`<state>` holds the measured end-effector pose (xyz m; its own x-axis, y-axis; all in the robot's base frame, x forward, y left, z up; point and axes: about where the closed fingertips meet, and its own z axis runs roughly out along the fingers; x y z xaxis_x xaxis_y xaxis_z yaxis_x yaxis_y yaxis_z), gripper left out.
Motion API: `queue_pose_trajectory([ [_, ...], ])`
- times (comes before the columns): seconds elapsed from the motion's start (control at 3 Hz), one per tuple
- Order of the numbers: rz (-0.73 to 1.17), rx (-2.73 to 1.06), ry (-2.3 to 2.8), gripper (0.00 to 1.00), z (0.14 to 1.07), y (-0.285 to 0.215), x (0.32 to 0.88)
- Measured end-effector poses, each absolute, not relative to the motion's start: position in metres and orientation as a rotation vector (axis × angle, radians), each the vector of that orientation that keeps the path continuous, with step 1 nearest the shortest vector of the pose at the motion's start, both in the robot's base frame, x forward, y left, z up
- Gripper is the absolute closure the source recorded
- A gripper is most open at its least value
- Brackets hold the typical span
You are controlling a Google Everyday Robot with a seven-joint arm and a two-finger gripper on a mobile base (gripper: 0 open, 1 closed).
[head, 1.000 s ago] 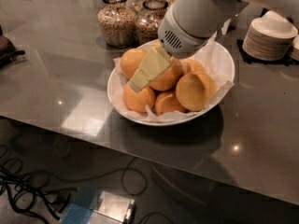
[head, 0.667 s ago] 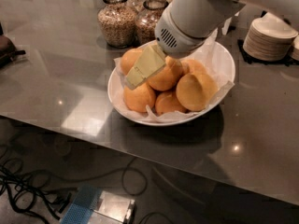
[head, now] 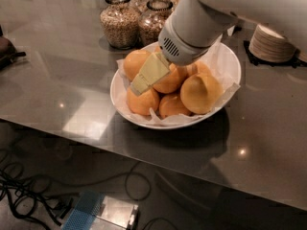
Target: Pick orange from white bowl
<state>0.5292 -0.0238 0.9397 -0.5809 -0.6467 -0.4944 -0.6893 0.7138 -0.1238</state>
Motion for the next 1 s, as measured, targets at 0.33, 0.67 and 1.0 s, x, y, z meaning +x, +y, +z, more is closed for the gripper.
queue_pose_trajectory([
  [0.33,0.003,-0.939,2.412,0.0,0.923,-0.038,0.541],
  [0.67,-0.066,-0.919,2.41,0.0,0.913,-0.042,0.547],
  [1.0,-0.066,-0.919,2.41,0.0,0.913,-0.042,0.547],
])
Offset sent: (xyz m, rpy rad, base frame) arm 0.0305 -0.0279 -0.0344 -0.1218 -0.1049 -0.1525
